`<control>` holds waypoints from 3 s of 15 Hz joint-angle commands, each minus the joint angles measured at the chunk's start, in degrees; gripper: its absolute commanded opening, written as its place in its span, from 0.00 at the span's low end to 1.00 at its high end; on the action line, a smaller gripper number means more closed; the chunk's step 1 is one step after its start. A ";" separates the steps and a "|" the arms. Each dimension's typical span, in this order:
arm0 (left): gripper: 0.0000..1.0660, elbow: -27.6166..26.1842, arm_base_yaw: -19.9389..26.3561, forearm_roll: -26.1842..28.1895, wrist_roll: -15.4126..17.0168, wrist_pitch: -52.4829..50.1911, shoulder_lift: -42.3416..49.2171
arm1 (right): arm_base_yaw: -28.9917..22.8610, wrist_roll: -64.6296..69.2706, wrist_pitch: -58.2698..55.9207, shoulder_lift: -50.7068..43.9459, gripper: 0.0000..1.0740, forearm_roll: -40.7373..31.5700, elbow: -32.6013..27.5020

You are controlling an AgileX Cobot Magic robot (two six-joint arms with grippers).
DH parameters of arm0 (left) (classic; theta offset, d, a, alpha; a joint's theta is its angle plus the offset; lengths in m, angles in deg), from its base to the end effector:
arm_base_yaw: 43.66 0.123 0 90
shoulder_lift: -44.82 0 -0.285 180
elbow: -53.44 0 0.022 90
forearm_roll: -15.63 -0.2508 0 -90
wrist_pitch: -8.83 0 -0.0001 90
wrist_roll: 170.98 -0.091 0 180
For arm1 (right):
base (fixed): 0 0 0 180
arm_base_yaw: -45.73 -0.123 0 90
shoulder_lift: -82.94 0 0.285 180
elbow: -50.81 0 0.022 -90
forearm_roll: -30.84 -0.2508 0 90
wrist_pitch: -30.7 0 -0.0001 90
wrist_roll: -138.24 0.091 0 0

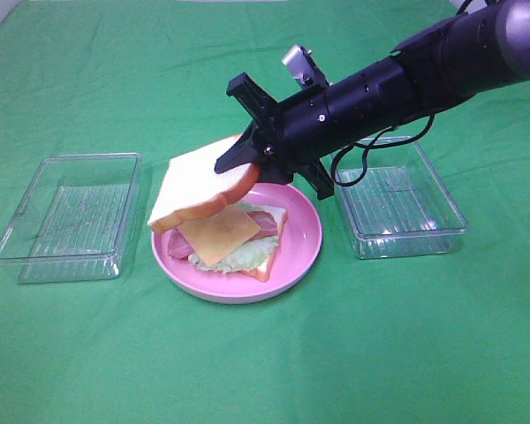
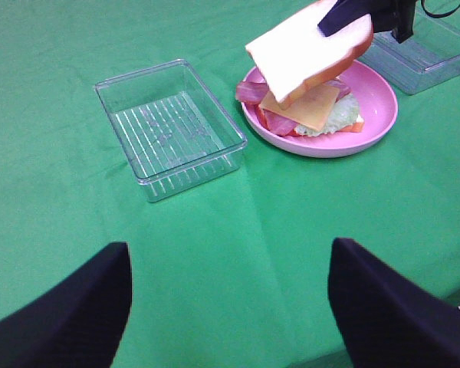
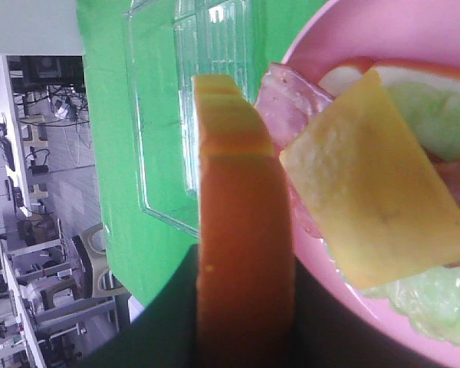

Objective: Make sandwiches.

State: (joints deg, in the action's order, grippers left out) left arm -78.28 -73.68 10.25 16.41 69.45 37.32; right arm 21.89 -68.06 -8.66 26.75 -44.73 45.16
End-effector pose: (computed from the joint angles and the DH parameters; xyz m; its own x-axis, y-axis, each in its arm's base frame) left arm -0.0017 0.0096 0.2792 -0.4182 0.1464 -0.8965 0.4020 0.9149 -0.0381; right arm 0.3536 0.2174 0.1616 -0.9780 0.1810 -0.1033 0.0322 0.6212 0.7830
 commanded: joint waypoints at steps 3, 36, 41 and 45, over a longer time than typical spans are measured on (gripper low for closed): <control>0.65 0.29 0.11 0.34 -0.11 -0.63 0.46 | 0.06 0.11 0.34 2.64 0.00 -2.12 -0.57; 0.65 0.29 0.11 0.40 -0.11 -0.63 0.46 | 0.11 27.73 -21.20 -34.61 0.69 68.47 -8.08; 0.65 0.29 0.11 4.24 -5.67 -0.80 0.46 | 0.11 25.67 -25.55 -58.10 0.69 69.27 -23.78; 0.65 0.34 0.11 4.47 -5.96 -0.80 0.46 | 0.11 21.94 -26.41 -74.94 0.69 69.27 -32.09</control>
State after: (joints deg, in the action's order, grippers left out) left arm -78.28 -73.68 14.37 10.79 69.39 37.32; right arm 21.95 -44.29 -34.96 -44.87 24.08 14.62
